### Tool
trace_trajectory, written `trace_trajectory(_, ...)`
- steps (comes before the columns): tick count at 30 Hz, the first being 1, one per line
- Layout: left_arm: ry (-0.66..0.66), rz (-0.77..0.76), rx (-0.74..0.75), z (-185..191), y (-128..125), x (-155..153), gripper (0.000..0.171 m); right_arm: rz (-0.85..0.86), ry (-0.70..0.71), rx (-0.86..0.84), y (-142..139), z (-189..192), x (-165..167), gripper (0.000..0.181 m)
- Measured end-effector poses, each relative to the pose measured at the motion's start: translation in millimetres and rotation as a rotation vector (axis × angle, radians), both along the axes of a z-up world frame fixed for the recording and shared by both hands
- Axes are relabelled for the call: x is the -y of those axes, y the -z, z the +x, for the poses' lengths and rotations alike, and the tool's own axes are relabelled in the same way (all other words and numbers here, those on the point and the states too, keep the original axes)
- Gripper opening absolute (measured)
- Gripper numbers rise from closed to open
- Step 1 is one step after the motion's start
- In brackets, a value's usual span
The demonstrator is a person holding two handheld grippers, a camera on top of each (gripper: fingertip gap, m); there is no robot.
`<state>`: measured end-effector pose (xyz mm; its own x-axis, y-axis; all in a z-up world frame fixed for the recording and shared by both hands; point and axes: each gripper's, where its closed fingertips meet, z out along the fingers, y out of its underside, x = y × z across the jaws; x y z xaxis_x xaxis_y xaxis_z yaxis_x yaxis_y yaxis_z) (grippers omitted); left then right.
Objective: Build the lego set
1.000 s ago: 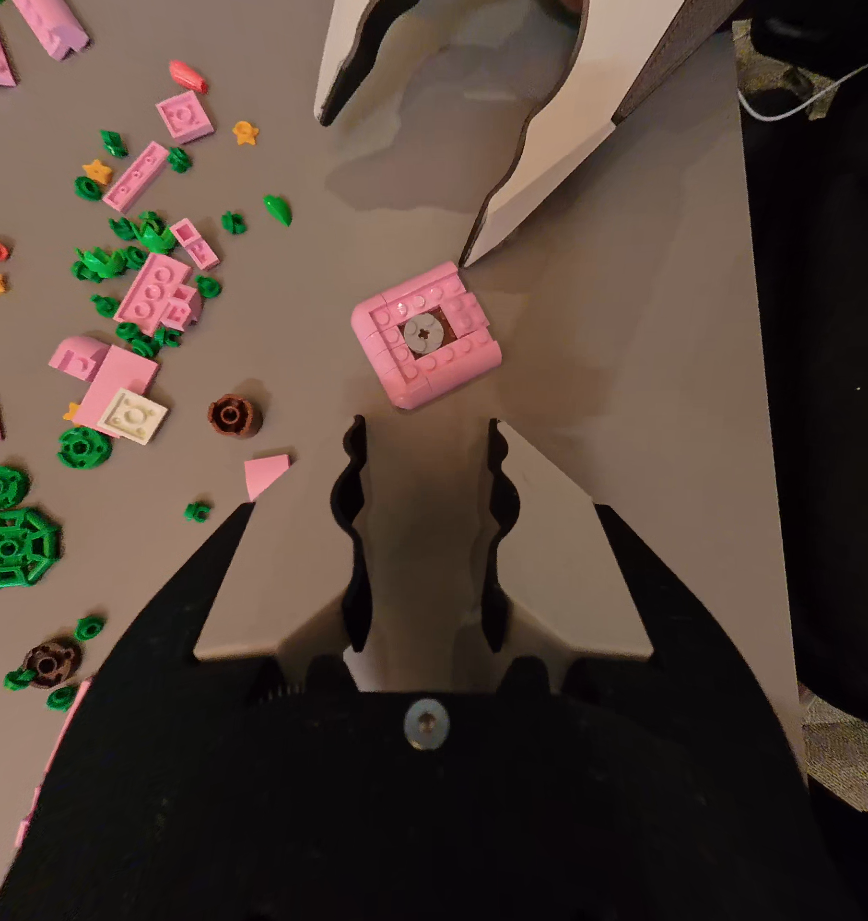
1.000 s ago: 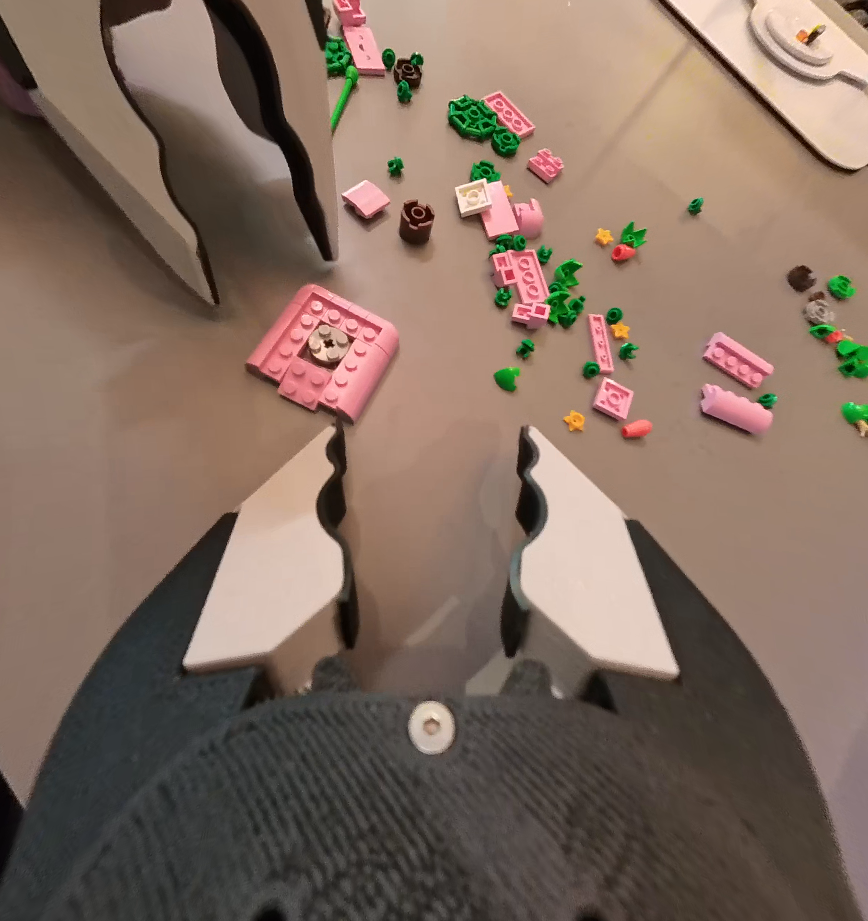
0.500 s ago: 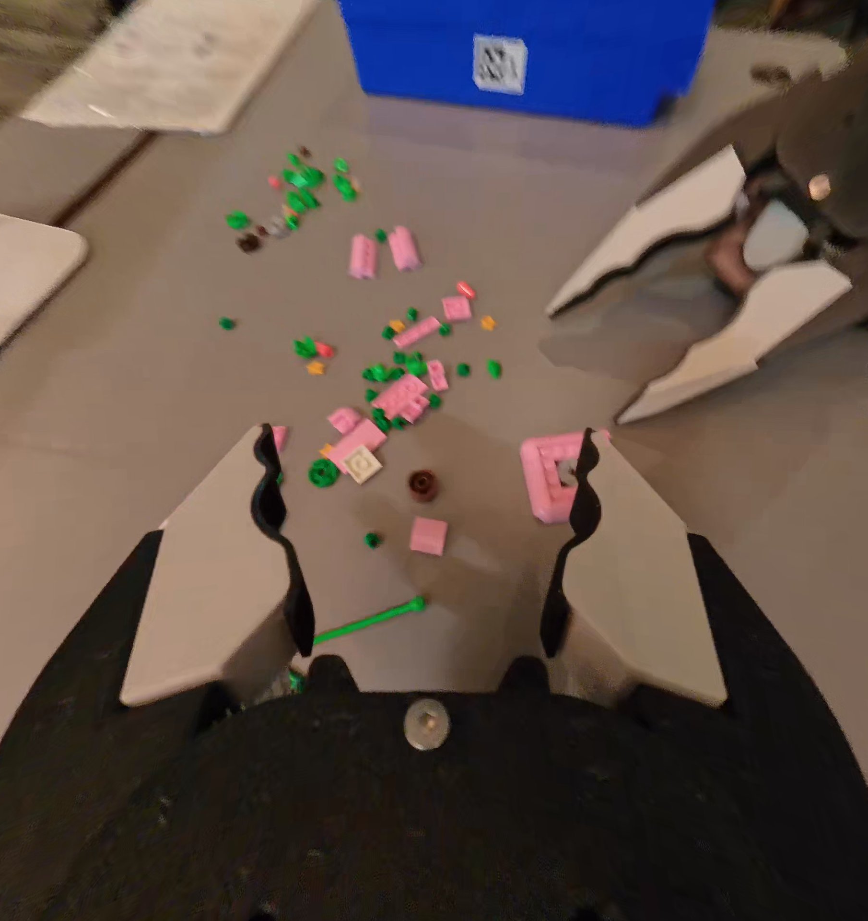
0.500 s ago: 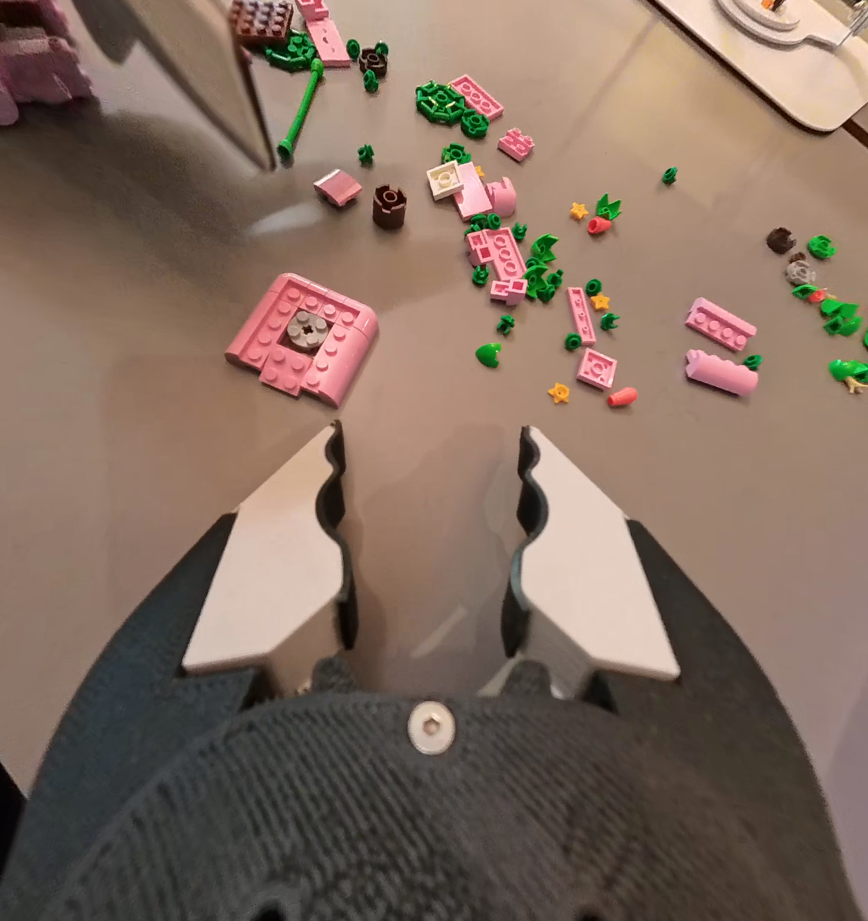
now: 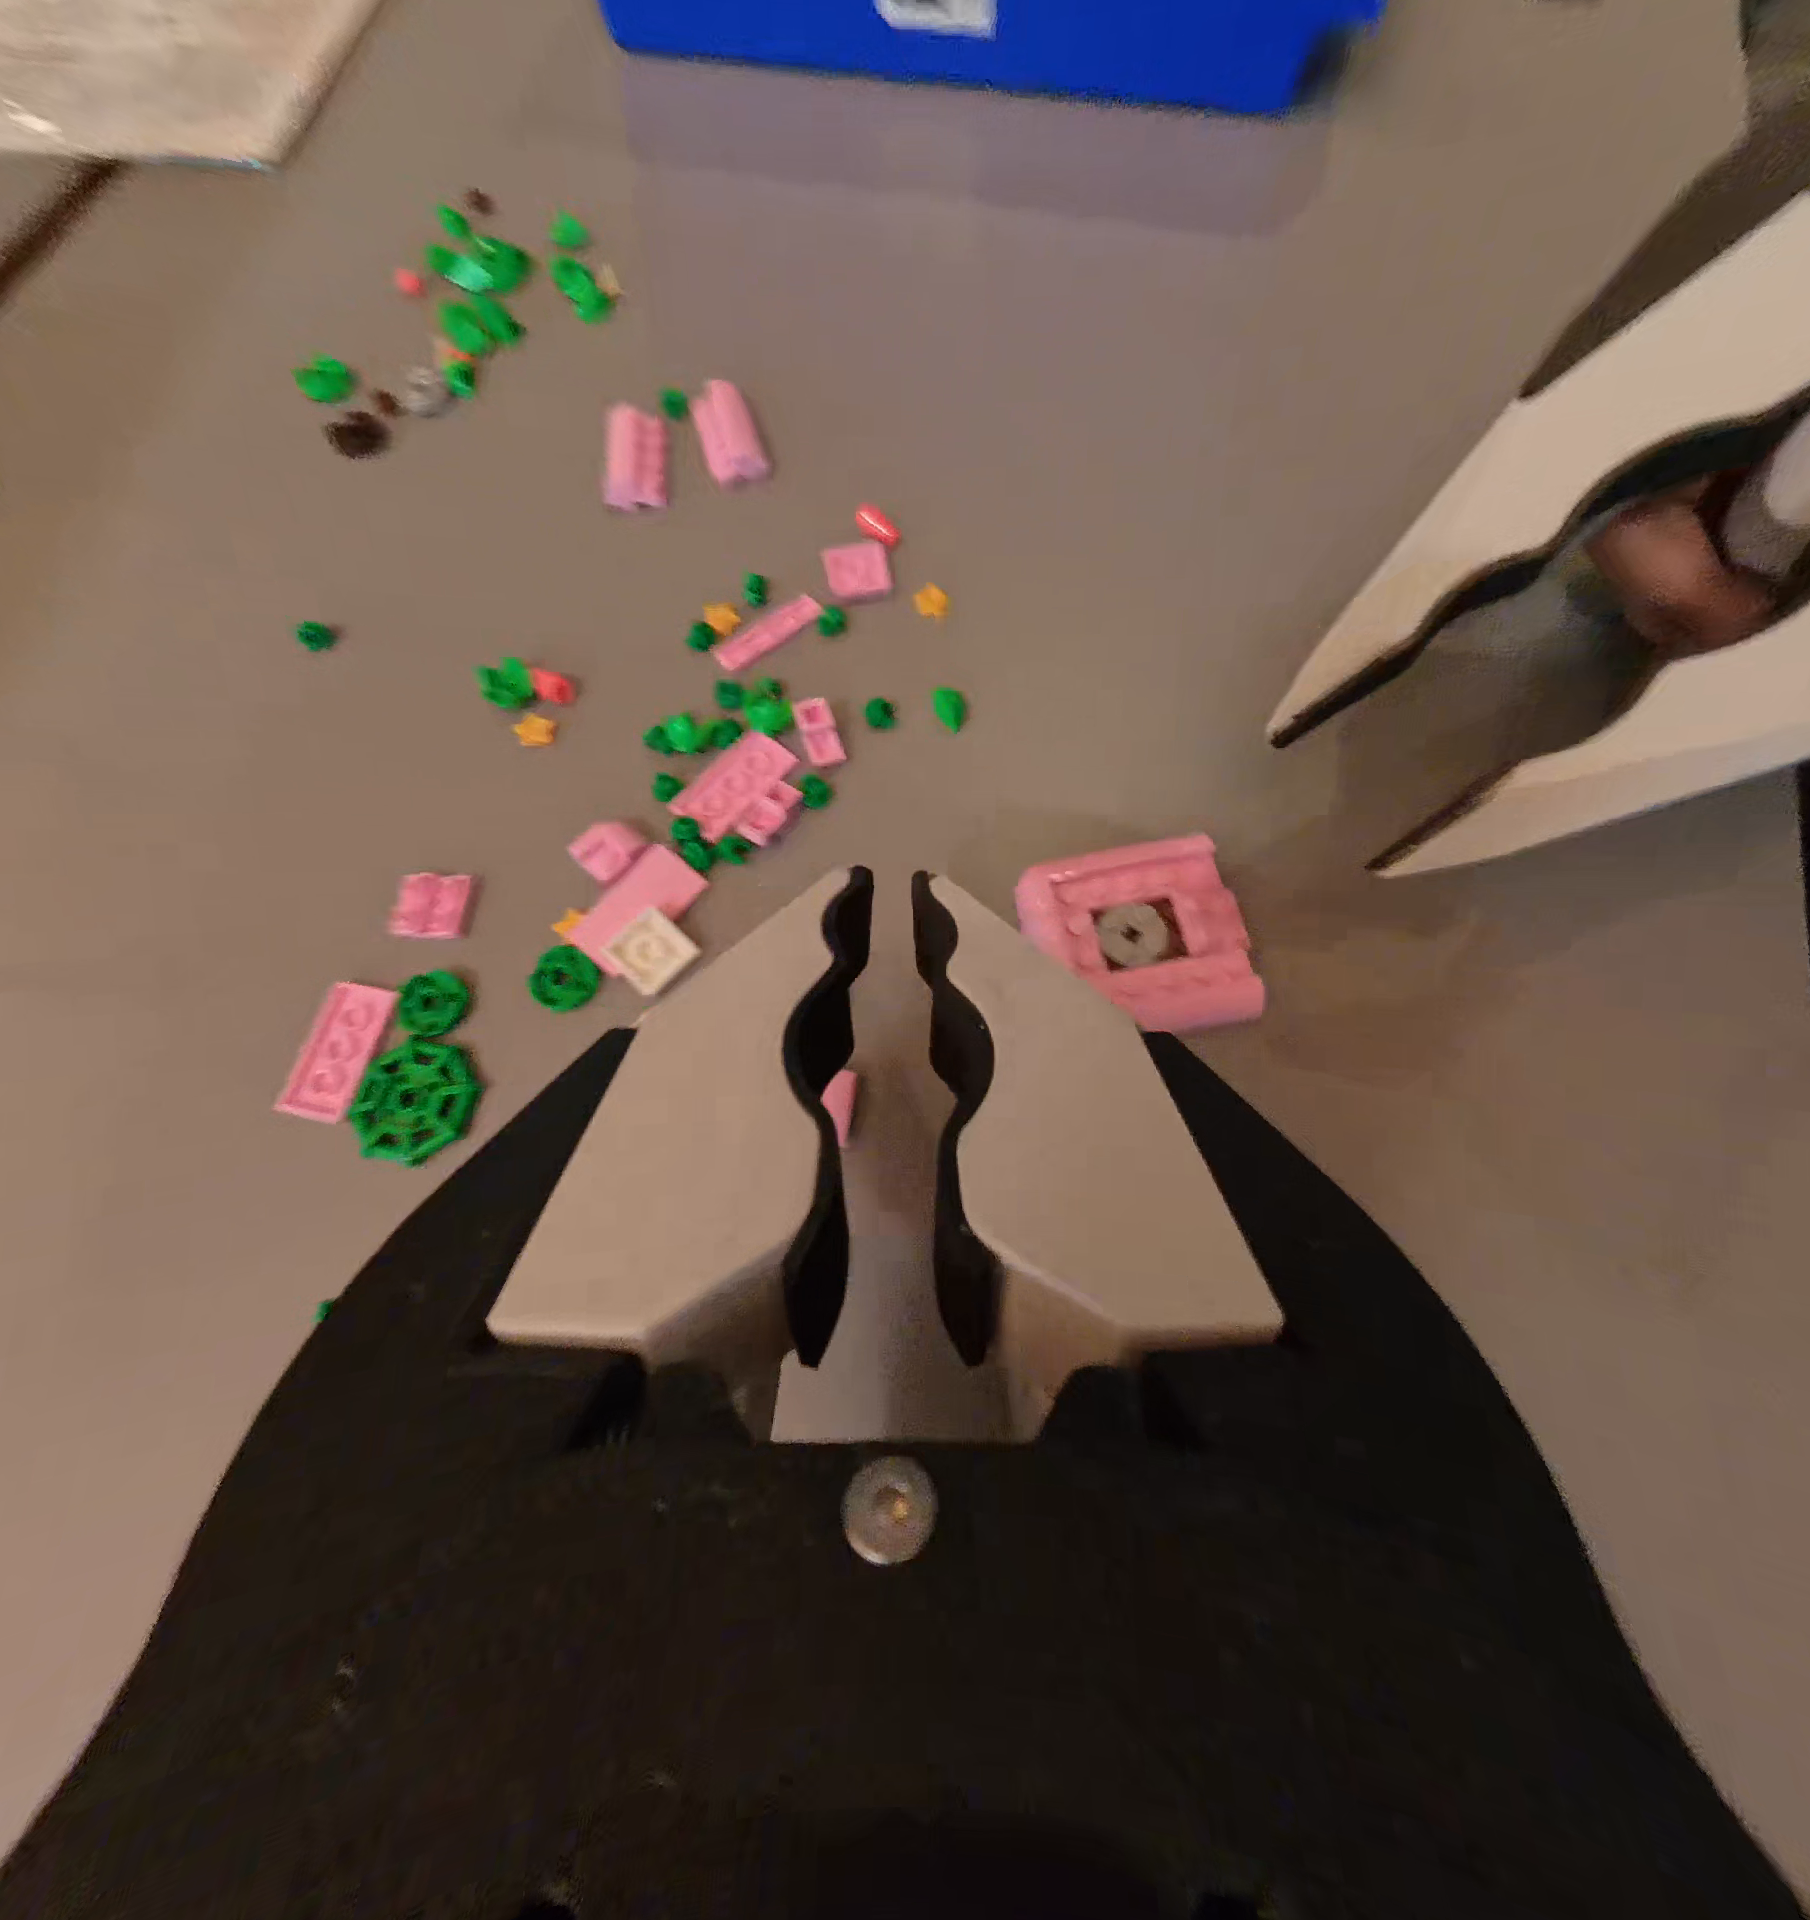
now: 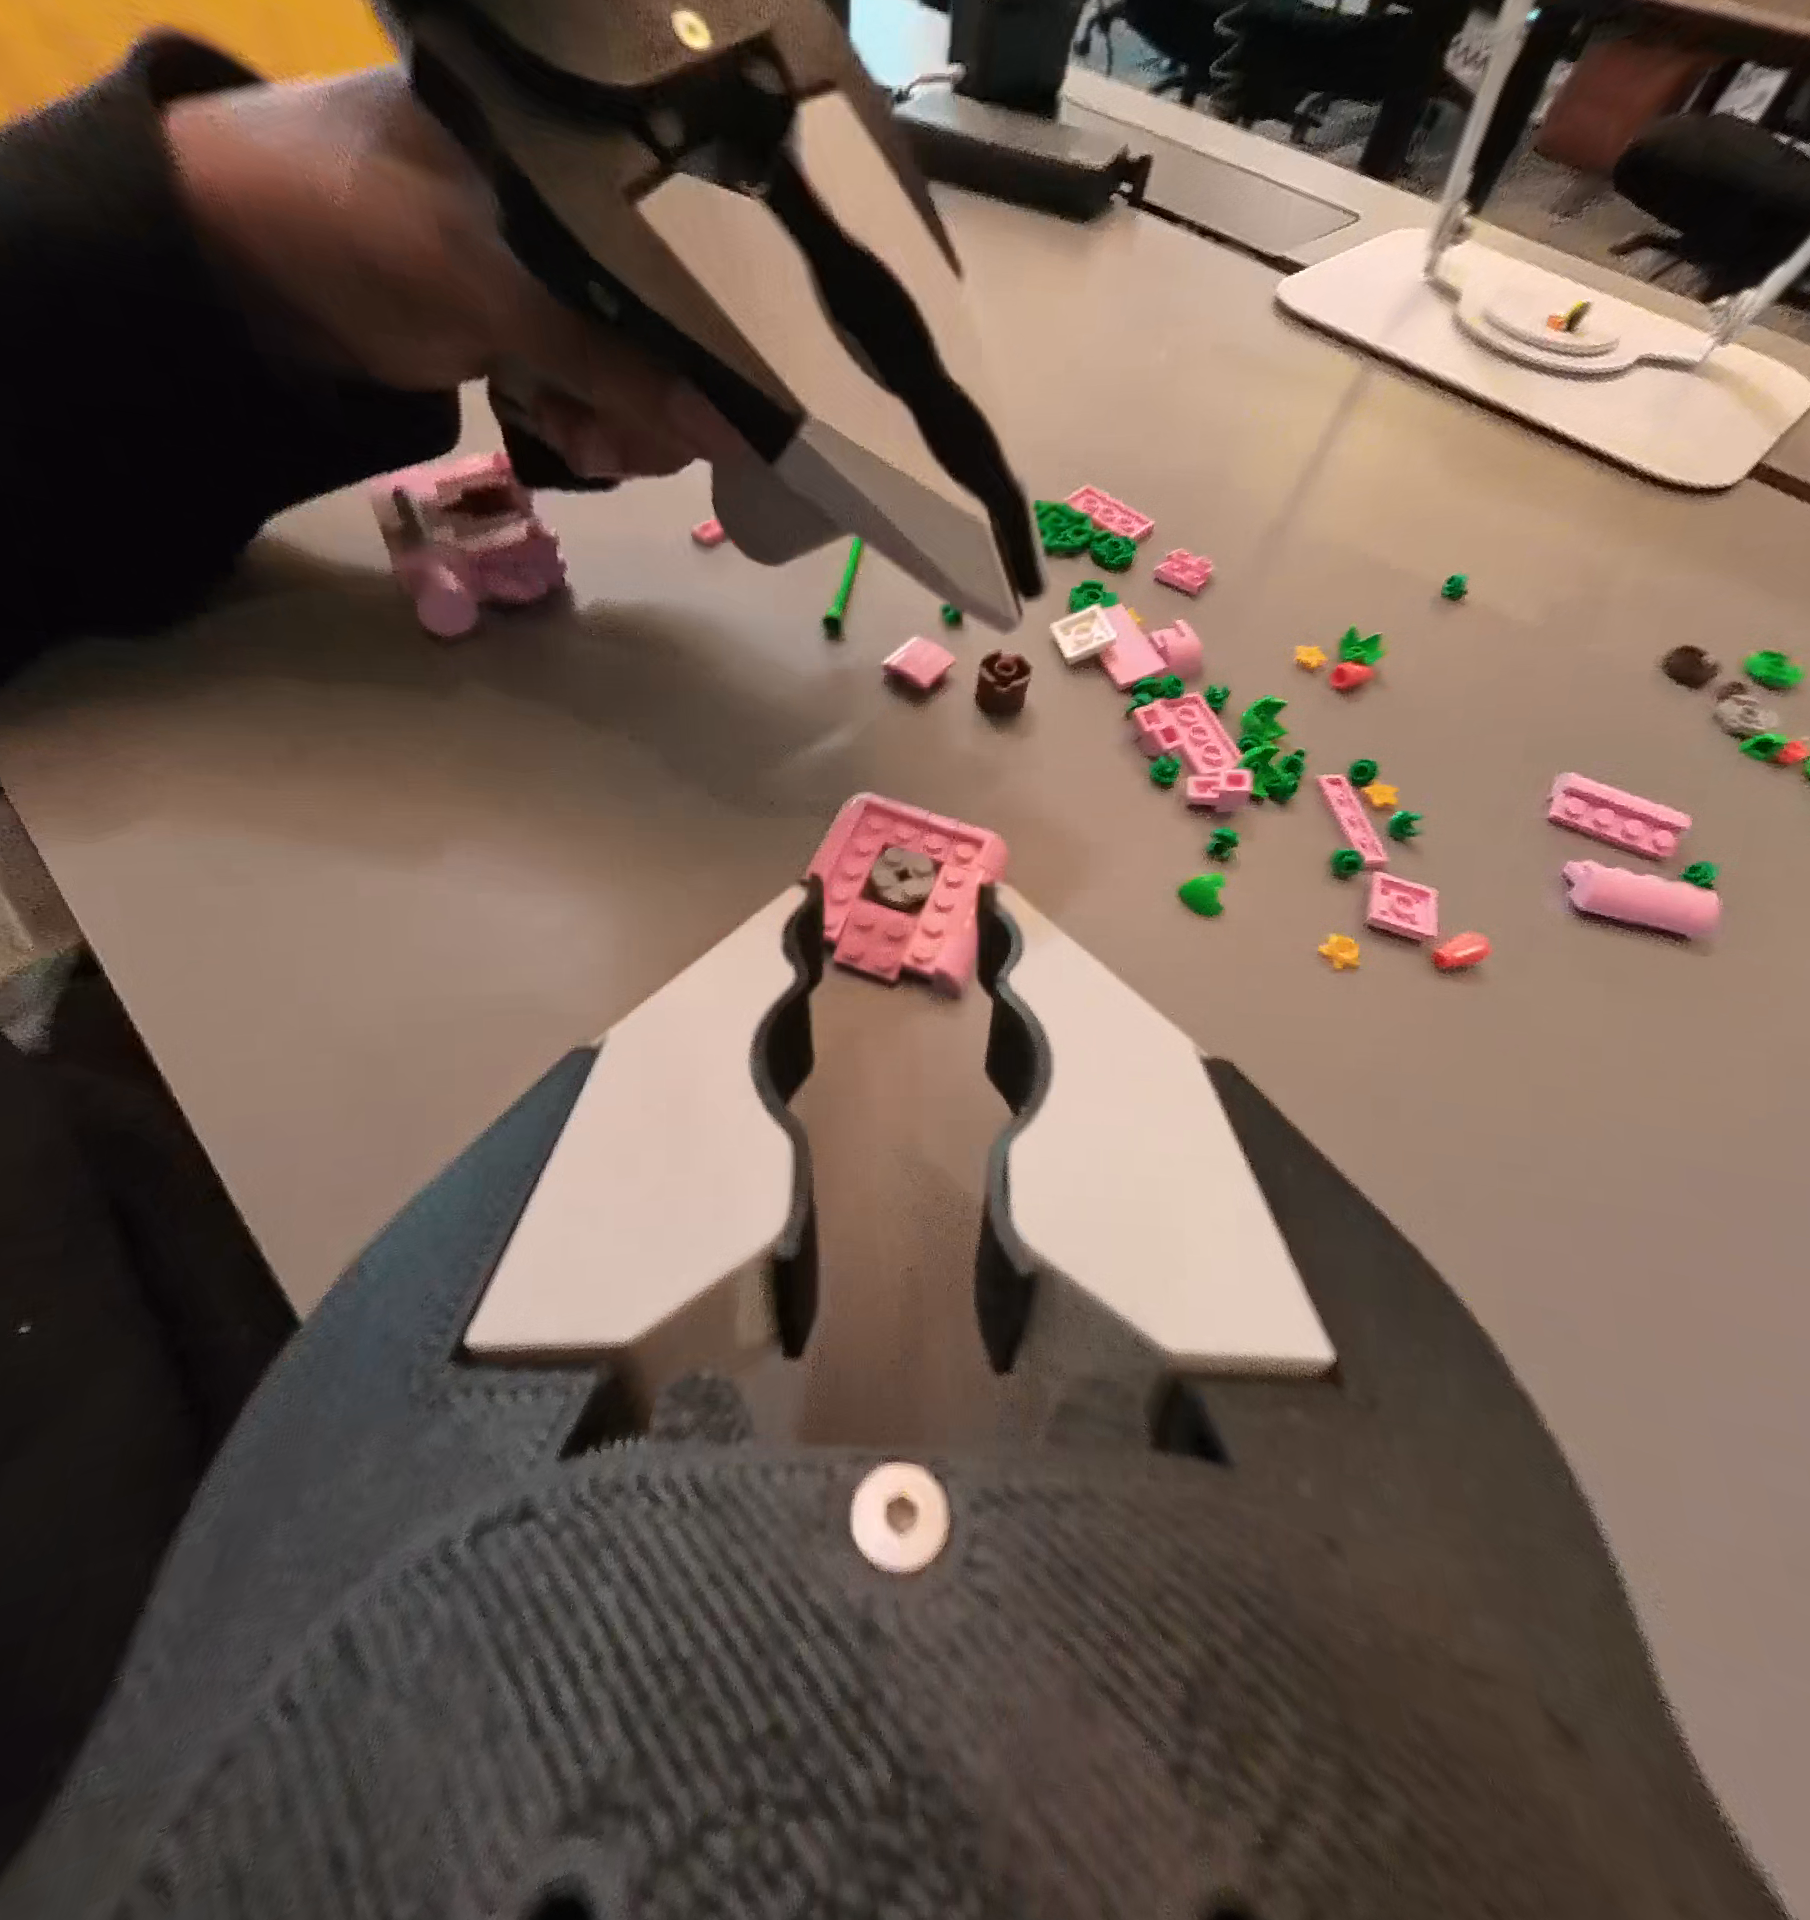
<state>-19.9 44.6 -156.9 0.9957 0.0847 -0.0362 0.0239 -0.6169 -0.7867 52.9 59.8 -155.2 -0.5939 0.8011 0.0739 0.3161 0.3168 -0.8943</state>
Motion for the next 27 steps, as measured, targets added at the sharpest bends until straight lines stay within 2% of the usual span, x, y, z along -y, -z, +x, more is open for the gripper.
trace_trajectory(3, 0.093, -0.086, 0.016, 18.5, 17.8, -1.4, 0.006, 0.088, -0.026, -0.014, 7.0, 3.5, 6.8, 0.013)
trace_trajectory(5, 0.105, -0.117, 0.004, 21.2, 24.1, -1.7, 0.010, 0.121, -0.026, 0.009, 13.2, 2.6, 7.7, 0.000)
trace_trajectory(8, 0.104, -0.122, 0.002, 21.5, 26.1, -1.4, 0.013, 0.132, -0.035, 0.093, 24.9, 1.0, 8.5, 0.000)
trace_trajectory(12, 0.109, -0.113, 0.041, 23.8, 26.5, -1.4, 0.008, 0.110, -0.051, 0.207, 37.2, -0.6, 9.6, 0.004)
trace_trajectory(16, 0.118, -0.151, 0.049, 25.6, 33.4, 1.2, 0.008, 0.058, -0.045, 0.206, 32.0, -5.8, 10.2, 0.003)
trace_trajectory(20, 0.127, -0.207, 0.078, 28.3, 43.4, 4.4, 0.005, 0.088, -0.057, 0.215, 36.1, -6.3, 13.1, 0.003)
trace_trajectory(27, 0.138, -0.206, 0.094, 30.7, 43.6, 4.9, 0.000, 0.081, -0.065, 0.213, 35.1, -7.3, 14.1, 0.003)
